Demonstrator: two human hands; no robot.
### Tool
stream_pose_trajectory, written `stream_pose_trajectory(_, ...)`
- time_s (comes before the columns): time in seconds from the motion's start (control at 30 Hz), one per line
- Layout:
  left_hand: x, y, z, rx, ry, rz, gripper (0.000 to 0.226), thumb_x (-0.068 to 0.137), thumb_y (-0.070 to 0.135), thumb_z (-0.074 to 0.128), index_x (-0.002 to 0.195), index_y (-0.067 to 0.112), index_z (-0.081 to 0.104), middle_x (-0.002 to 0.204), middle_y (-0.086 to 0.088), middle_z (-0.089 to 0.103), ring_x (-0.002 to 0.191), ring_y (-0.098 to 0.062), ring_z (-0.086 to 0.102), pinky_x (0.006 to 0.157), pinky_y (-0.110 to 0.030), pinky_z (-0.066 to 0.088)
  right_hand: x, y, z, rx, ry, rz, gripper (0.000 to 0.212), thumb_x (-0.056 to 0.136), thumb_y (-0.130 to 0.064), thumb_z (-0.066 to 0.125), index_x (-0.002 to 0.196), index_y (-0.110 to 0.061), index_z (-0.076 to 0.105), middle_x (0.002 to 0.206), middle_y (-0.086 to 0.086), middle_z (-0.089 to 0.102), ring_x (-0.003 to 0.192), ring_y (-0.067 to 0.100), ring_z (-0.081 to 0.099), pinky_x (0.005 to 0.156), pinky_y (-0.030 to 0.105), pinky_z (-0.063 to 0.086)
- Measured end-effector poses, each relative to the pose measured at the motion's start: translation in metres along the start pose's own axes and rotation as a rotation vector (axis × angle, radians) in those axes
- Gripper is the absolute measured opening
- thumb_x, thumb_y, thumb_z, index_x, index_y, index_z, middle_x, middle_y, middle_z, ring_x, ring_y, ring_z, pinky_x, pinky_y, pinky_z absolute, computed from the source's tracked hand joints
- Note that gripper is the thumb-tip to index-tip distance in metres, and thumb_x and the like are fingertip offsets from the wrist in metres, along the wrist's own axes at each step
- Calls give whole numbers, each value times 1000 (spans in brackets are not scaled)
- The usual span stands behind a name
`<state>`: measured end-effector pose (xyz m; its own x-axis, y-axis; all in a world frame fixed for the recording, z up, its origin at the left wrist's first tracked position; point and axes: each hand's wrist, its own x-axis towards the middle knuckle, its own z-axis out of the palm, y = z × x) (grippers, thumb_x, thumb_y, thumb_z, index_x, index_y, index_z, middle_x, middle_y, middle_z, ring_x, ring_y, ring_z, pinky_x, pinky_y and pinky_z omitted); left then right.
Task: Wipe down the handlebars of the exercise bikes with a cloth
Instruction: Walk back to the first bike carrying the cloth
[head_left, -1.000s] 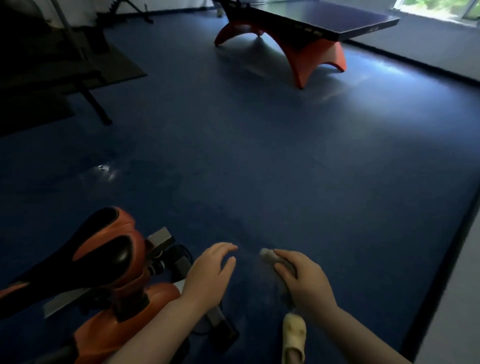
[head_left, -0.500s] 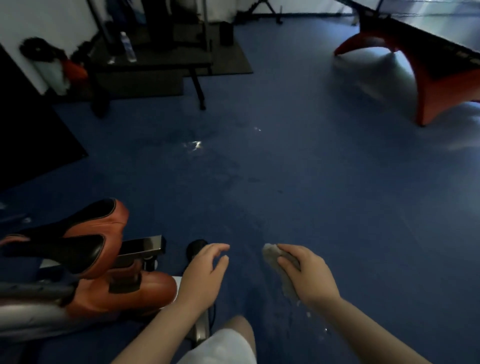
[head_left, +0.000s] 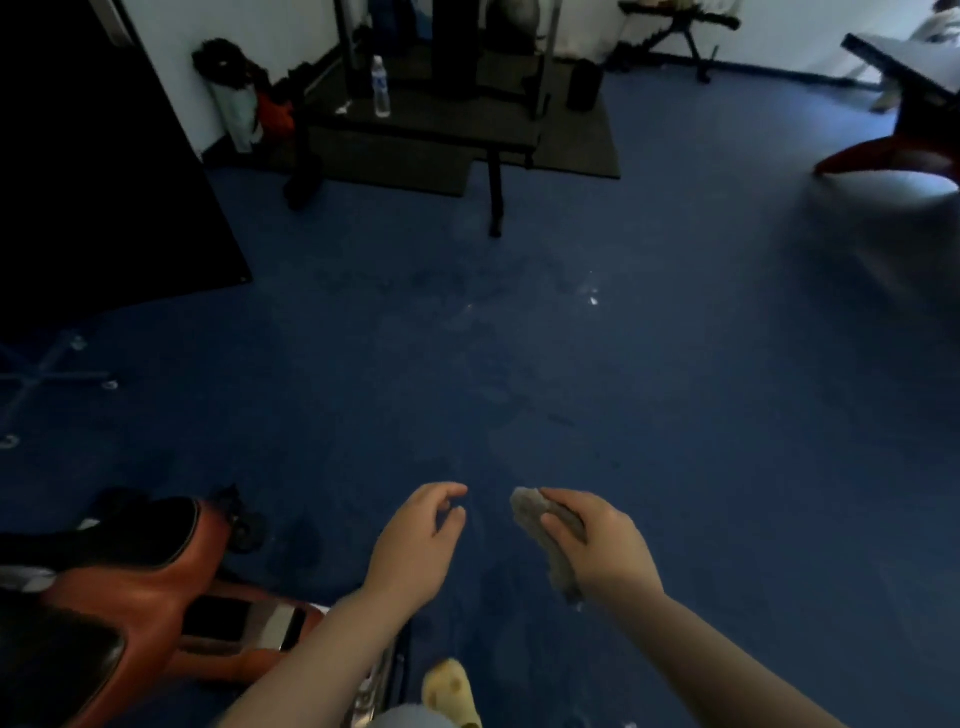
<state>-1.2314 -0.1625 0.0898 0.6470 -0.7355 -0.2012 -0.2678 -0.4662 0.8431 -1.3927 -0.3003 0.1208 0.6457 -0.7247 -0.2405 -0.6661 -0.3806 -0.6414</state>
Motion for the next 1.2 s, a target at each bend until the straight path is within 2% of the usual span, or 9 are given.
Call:
stream_pose_trajectory(0.1,38,9,-14,26,60,-40,26,96,27,50,121,29,58,117,17,55,108,-1,52,89,-21,40,42,-6,-6,-26,-46,-36,32,93,-41,51,124,-37,57,120,-15,59,105,7,56,82,21,42)
stream_pose_trajectory(0.23,73,11,-24,1,120,-85,26,97,29,49,121,32,57,118,20,54,110,1,51,89,-18,39,98,-13,-9,-36,-85,-79,30,93,-40,53,122,-35,59,119,-13,61,98,4,54,80,20,40)
stream_pose_trajectory(0.37,116,8,-33,-40,231,-154,26,97,27,50,122,29,58,120,18,55,112,1,51,94,-21,41,174,-32,-5,-27,-170,-148,30,93,-39,53,122,-36,59,121,-13,61,103,6,57,85,24,46)
stream_pose_trajectory(0.6,200,20,-50,-113,511,-273,25,96,24,51,119,26,61,120,13,58,112,-3,53,97,-23,41,311,-89,-18,-86,-381,-459,31,95,-38,52,125,-36,58,122,-17,59,107,0,55,89,18,44)
stream_pose_trajectory(0.77,248,34,-54,-172,683,-313,23,95,23,54,115,31,61,115,21,57,107,7,53,88,-9,38,391,-126,-22,-131,-486,-614,30,94,-38,53,123,-36,59,120,-19,61,107,0,56,92,26,48)
stream_pose_trajectory(0.87,248,29,-55,-190,747,-396,22,95,24,54,114,33,60,111,25,56,103,13,52,81,-1,36,419,-146,-10,-139,-578,-641,30,94,-38,53,123,-35,60,119,-16,62,105,3,58,91,29,49)
stream_pose_trajectory(0.93,245,19,-59,-190,783,-469,22,95,23,55,113,35,58,113,23,56,105,6,54,84,-5,39,433,-162,2,-132,-627,-671,29,93,-39,54,121,-36,61,117,-16,63,102,1,59,88,26,50)
stream_pose_trajectory(1.03,246,1,-76,-214,880,-582,24,95,21,55,117,30,59,117,15,59,110,-3,56,93,-21,43,454,-193,28,-134,-697,-729,29,93,-39,55,121,-36,60,118,-16,62,104,2,58,89,25,48)
stream_pose_trajectory(1.2,275,-26,-112,-236,994,-626,25,94,22,55,118,30,59,118,14,60,111,-3,56,96,-24,43,486,-247,69,-190,-773,-808,31,93,-39,53,124,-36,57,119,-17,60,106,2,56,91,27,48)
